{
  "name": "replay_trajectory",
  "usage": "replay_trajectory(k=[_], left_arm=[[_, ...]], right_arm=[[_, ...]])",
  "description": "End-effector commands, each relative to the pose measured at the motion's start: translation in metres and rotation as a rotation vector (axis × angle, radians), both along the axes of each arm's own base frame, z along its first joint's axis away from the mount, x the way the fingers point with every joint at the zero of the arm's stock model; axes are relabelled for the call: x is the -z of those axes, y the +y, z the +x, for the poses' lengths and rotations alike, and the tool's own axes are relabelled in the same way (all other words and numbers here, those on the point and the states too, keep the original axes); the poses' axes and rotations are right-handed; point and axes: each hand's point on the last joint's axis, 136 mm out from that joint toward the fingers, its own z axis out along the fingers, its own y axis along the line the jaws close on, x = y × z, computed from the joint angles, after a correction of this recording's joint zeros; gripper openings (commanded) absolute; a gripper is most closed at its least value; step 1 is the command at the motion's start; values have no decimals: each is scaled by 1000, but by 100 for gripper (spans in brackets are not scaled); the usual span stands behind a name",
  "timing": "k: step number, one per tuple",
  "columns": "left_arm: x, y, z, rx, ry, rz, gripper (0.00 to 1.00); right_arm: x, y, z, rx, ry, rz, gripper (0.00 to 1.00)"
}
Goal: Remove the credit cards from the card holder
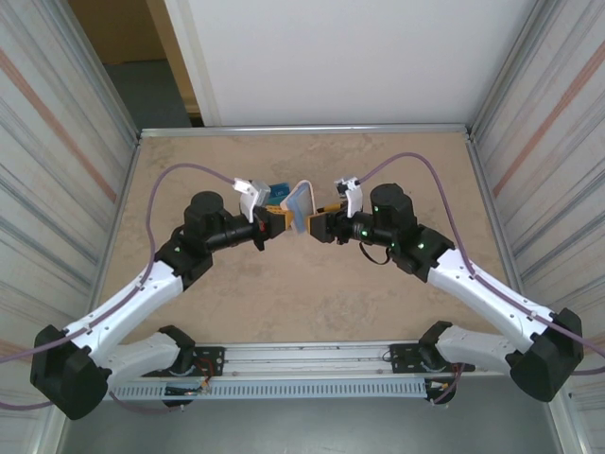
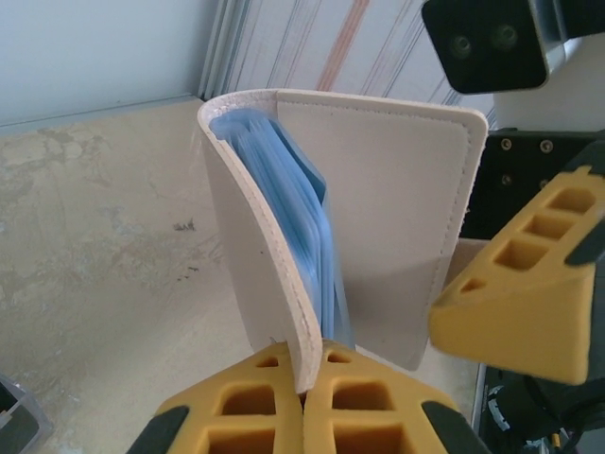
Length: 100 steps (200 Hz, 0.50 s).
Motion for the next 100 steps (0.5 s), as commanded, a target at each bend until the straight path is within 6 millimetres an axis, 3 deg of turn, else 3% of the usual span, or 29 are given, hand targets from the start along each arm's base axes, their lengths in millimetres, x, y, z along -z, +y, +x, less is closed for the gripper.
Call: replay_trajectory(k=[1, 50, 100], left_arm=[[-27, -4, -10, 49, -19, -36, 0], [-29, -7, -16, 89, 9, -33, 0], [-33, -10, -21, 123, 12, -48, 0]], right_arm=[[2, 1, 4, 3, -34, -66, 61], [9, 3, 6, 4, -59, -130, 74], [11, -3, 13, 52, -68, -154, 72]])
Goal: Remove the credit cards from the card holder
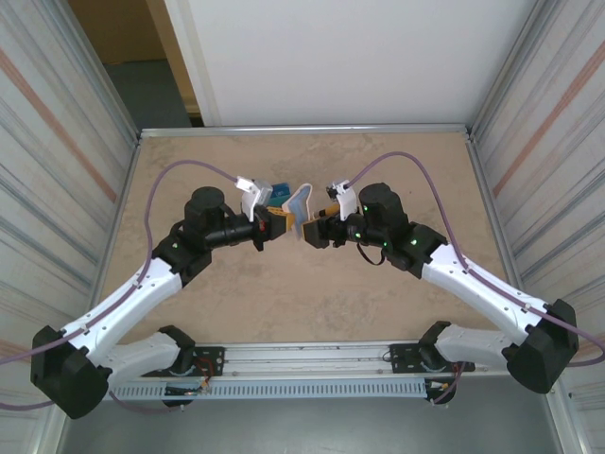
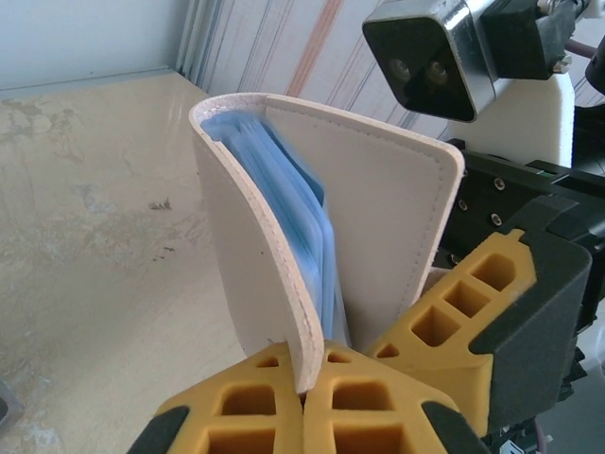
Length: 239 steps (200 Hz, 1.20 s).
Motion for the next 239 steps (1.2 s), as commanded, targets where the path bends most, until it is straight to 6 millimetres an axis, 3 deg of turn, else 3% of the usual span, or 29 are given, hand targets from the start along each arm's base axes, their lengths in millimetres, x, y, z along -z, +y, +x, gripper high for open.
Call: replay_trajectory(k=[1, 55, 86, 123, 169, 198, 239], left_arm=[[-31, -7, -12, 71, -42, -66, 0], [-35, -9, -17, 107, -49, -81, 0], [-32, -8, -17, 101, -45, -77, 0], [-32, -7, -17, 95, -47, -78, 0], [-32, -5, -15, 85, -43, -85, 0], [-34, -4, -14, 83, -38, -99, 0], [-37, -5, -14, 88, -38, -114, 0]], right_arm=[[-10, -4, 8, 36, -47, -20, 72], [-10, -9, 12, 77, -53, -27, 64], [-13, -12, 13, 92, -61, -17, 52], [-14, -21, 14, 129, -66, -6, 51], [-17, -29, 11, 136, -63, 36, 59], [-19, -23, -1, 60, -68, 43, 70], [-12, -16, -6, 29, -85, -10, 75]])
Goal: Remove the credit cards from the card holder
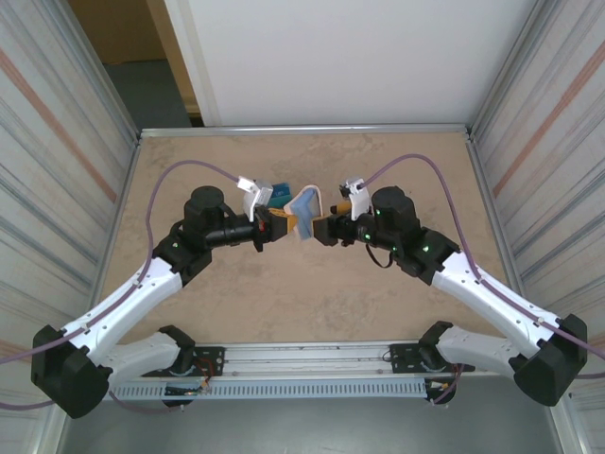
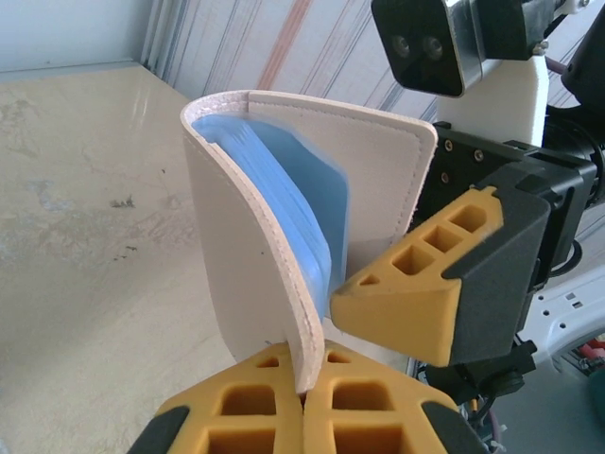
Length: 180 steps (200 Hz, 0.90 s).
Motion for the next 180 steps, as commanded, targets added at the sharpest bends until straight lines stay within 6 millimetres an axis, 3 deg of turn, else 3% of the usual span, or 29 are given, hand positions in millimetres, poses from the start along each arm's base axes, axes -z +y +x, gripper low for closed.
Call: replay_trajectory(k=[1, 71, 180], left_arm=[[-31, 0, -6, 31, -71, -73, 0], [-33, 0, -8, 45, -69, -81, 0], [-35, -3, -14, 89, -60, -99, 0]], right_arm=[[1, 4, -6, -36, -28, -29, 75], [12, 4, 0, -10, -46, -79, 81], [12, -5, 11, 68, -60, -91, 71]])
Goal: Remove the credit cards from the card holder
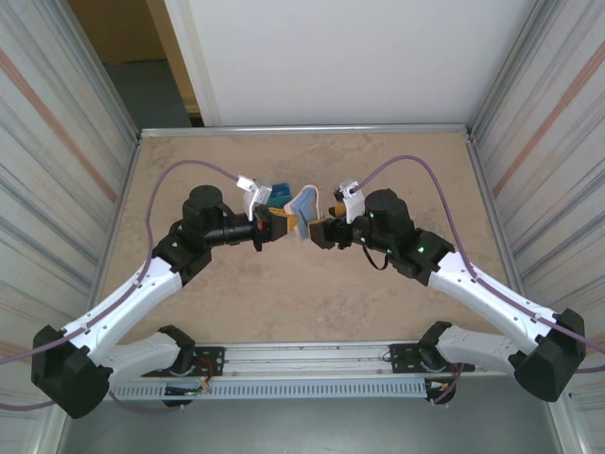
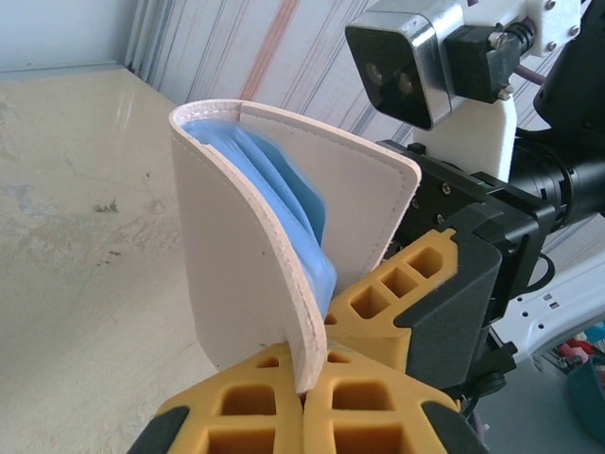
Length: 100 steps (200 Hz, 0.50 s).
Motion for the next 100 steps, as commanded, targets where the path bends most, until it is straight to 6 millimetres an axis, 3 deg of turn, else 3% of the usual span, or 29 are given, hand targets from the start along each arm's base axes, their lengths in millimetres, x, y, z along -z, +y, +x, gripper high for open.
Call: replay_trajectory(k=[1, 100], left_arm=[[-30, -2, -11, 64, -69, -75, 0], [-24, 0, -5, 34, -49, -86, 0]], right_arm=[[3, -7, 8, 51, -26, -24, 71], [-11, -12, 6, 64, -42, 46, 31]])
